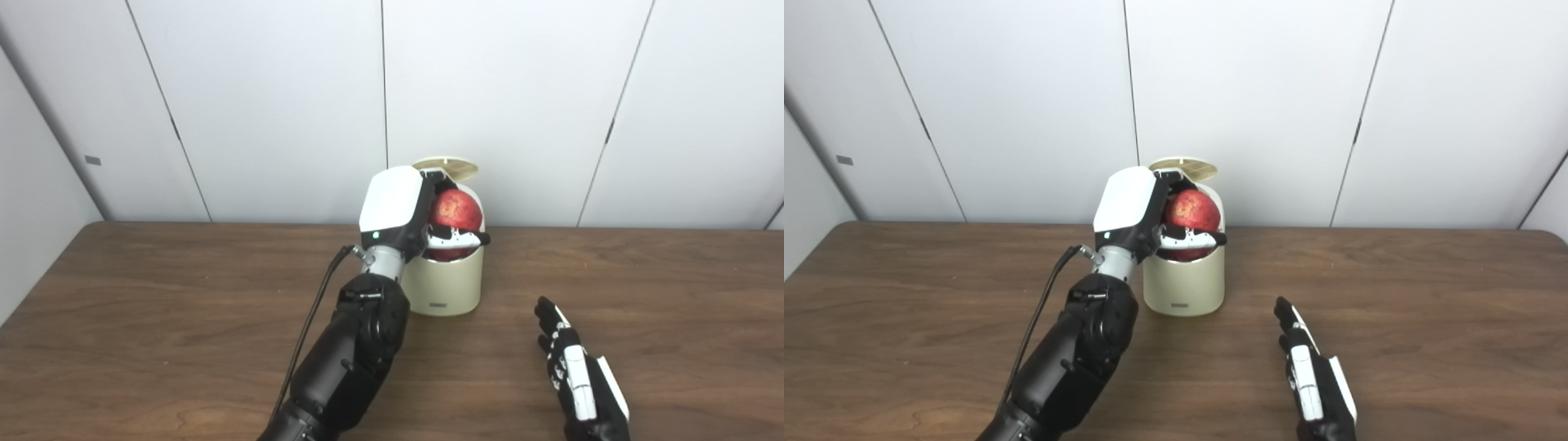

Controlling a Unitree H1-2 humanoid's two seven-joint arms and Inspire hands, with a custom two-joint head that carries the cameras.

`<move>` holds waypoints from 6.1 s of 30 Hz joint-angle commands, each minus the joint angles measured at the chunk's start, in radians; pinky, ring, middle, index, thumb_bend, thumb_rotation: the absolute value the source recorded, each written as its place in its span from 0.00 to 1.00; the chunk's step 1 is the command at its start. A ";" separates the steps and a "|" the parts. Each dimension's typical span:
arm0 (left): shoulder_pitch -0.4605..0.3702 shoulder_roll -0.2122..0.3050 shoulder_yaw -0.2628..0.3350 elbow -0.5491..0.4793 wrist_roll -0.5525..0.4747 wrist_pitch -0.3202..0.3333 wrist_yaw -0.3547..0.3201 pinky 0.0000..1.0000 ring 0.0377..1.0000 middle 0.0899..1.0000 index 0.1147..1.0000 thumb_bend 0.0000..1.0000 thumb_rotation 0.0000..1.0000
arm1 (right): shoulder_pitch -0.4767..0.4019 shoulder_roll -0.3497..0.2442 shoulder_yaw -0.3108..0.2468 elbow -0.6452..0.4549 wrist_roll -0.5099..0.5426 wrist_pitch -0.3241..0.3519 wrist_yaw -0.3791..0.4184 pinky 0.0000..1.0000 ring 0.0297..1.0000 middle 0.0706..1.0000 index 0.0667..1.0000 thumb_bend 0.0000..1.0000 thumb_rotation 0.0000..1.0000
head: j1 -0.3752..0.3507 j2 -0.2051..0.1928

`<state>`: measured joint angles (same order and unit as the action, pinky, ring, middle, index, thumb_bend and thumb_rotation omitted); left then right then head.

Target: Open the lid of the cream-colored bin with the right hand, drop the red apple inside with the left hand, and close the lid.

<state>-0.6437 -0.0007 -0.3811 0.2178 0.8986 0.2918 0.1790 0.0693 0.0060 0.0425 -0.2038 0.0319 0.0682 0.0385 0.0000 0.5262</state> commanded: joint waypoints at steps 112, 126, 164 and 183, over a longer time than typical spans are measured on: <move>0.268 -0.021 0.426 -0.460 -0.796 -0.094 -0.031 0.41 0.42 0.46 0.43 0.50 0.00 | -0.011 -0.084 -0.027 -0.043 0.062 -0.044 0.062 0.97 0.94 0.89 0.87 0.59 1.00 | 0.057 0.004; 0.619 0.081 0.416 -0.700 -1.046 0.020 -0.257 1.00 0.99 1.00 1.00 0.52 0.95 | -0.056 -0.085 -0.064 -0.081 0.074 -0.022 0.048 1.00 0.98 0.93 0.88 0.68 0.97 | 0.049 0.022; 0.799 -0.012 0.386 -0.389 -0.956 -0.340 -0.220 1.00 1.00 1.00 1.00 0.65 0.97 | -0.782 -0.258 0.162 0.093 -0.494 0.166 0.150 0.93 0.97 0.96 0.87 0.55 1.00 | 0.008 0.007; 0.800 -0.024 0.379 -0.395 -0.929 -0.330 -0.203 1.00 1.00 1.00 1.00 0.65 1.00 | -0.809 -0.343 0.216 0.138 -0.544 0.141 0.257 0.98 1.00 0.98 0.80 0.58 1.00 | 0.013 0.002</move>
<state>0.1536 -0.0228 -0.0020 -0.1832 -0.0410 -0.0490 -0.0358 -0.7073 -0.3281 0.2659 -0.0371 -0.5054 0.2254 0.3028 0.0122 0.5277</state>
